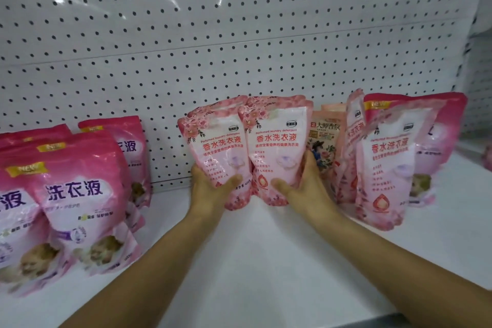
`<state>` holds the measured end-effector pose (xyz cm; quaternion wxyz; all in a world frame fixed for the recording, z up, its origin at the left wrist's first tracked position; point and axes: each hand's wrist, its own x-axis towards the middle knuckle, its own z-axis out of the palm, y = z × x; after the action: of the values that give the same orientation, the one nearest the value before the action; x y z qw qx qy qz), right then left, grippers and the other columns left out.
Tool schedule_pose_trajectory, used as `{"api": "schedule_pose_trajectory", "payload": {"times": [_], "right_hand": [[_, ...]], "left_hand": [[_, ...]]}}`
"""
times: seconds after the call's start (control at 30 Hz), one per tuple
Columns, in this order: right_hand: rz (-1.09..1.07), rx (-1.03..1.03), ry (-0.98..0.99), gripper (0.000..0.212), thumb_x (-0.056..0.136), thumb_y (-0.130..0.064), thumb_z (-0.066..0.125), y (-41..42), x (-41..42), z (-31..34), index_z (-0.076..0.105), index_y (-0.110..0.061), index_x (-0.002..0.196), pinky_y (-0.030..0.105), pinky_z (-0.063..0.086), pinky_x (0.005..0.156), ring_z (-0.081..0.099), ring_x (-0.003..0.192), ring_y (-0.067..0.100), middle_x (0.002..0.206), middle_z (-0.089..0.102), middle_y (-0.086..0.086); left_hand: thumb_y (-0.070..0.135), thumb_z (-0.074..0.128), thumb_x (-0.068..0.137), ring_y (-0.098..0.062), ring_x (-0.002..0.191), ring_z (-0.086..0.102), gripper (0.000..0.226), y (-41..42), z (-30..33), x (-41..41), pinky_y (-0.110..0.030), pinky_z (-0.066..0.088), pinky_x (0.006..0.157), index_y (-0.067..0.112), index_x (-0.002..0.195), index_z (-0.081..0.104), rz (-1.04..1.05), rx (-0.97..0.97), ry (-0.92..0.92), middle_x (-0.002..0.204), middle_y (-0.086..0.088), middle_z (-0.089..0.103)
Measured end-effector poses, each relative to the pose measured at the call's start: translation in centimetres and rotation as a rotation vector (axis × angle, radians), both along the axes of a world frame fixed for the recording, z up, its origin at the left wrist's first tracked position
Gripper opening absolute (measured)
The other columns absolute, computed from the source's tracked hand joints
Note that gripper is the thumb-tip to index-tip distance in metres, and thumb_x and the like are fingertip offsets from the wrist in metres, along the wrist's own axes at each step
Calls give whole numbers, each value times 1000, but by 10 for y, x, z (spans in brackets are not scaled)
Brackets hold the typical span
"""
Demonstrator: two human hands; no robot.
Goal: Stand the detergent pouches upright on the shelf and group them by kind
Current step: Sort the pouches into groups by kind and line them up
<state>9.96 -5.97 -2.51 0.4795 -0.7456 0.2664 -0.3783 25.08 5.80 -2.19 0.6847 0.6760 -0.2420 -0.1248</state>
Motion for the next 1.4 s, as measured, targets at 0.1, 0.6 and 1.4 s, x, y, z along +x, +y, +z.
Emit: {"api": "schedule_pose_trajectory", "payload": {"times": [0.1,0.6,1.4], "right_hand": [[82,-114,-3,91,82,-29,71,16,-31,8,12,-36,151,38,37,110,38,137,10,149,38,-10],[-322,-201,-367,22,89,-7,65,-69,-203,28,54,-18,106,11,46,68,58,89,14,98,60,-7],[-348,-16,-413,27,88,-36,65,-136,-265,40,60,-14,72,32,53,57,60,59,17,67,61,7]], "left_hand": [[26,86,72,-23,134,42,91,16,14,-16,-51,43,107,23,144,29,165,135,-218,143,-2,40],[26,77,83,2,103,58,47,-87,14,-193,-7,51,66,28,123,52,-332,-3,-106,124,8,59],[18,72,89,-8,92,72,26,-109,20,-232,-18,57,67,15,111,58,13,-179,-4,106,5,72]]}}
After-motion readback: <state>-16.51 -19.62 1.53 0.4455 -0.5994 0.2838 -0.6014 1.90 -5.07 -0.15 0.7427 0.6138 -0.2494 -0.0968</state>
